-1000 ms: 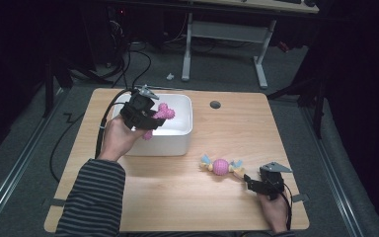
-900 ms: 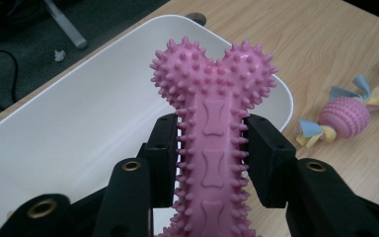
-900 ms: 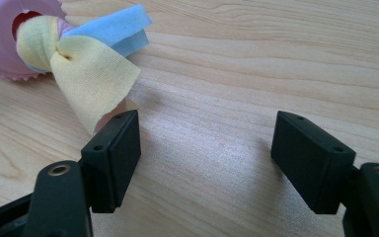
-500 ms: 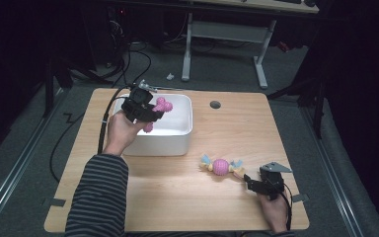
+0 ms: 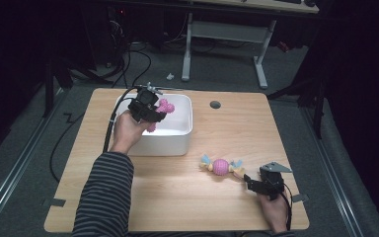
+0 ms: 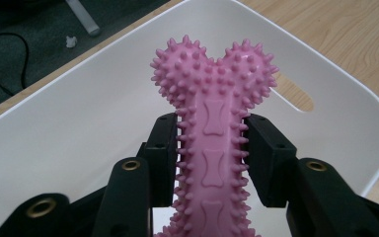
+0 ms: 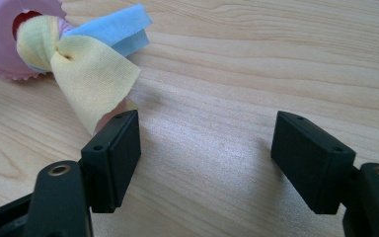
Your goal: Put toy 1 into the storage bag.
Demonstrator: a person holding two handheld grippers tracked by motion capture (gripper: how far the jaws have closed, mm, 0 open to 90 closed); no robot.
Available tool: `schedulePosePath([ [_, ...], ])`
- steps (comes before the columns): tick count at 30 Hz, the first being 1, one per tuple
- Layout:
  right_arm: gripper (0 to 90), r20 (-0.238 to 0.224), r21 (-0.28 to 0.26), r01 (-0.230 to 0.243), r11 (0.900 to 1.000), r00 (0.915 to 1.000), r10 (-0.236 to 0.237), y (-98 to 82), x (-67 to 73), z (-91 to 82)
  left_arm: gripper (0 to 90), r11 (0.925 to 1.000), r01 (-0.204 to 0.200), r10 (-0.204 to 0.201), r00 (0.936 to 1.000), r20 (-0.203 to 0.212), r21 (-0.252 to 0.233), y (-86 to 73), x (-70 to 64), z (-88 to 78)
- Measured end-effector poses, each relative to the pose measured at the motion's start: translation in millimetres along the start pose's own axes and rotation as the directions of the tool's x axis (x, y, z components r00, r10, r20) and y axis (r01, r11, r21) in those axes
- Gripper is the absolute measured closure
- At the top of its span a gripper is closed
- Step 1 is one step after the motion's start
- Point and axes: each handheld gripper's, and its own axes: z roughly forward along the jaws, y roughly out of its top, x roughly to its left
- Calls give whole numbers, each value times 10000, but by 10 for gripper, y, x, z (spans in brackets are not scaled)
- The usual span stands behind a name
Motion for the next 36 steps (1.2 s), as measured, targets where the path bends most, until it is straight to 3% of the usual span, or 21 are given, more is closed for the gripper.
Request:
schedulePosePath([
  [5, 273, -3, 1, -3, 10000, 10000, 3, 0, 0, 0, 588, 9998, 141, -141, 9999, 15, 157, -5, 15, 65],
  [13, 273, -2, 0, -4, 10000, 10000, 4, 0, 0, 0, 584, 9988, -38, 40, 10000, -31, 484, -8, -18, 141],
  [23, 273, -4, 1, 0, 10000, 10000, 0, 0, -1, 0, 571, 9964, 89, -99, 9999, 113, 843, -98, -16, 200],
  [24, 273, -4, 1, 1, 10000, 10000, -1, 0, -1, 0, 522, 9938, -35, 71, 9995, -318, 1113, -104, -36, 206],
  [26, 273, -5, 0, 1, 10000, 10000, -1, 0, -1, 0, 434, 9948, 25, -2, 9997, -227, 1019, -107, -33, 186],
  [27, 273, -5, 0, 1, 10000, 10000, -1, 0, -1, 0, 430, 9948, 25, -2, 9997, -227, 1019, -107, -33, 186],
  [28, 272, -11, -2, -4, 10000, 10000, 4, 0, -1, 0, 415, 9976, 147, -128, 9995, -275, 681, -95, -31, 121],
  [35, 271, -2, 2, -1, 10000, 10000, 1, 0, -1, 1, 341, 9983, 288, -274, 9992, -281, 508, -110, -27, 9],
  [36, 271, -3, 1, -1, 10000, 10000, 1, 0, -1, 1, 335, 9989, 373, -367, 9990, -243, 267, -121, -26, -41],
])
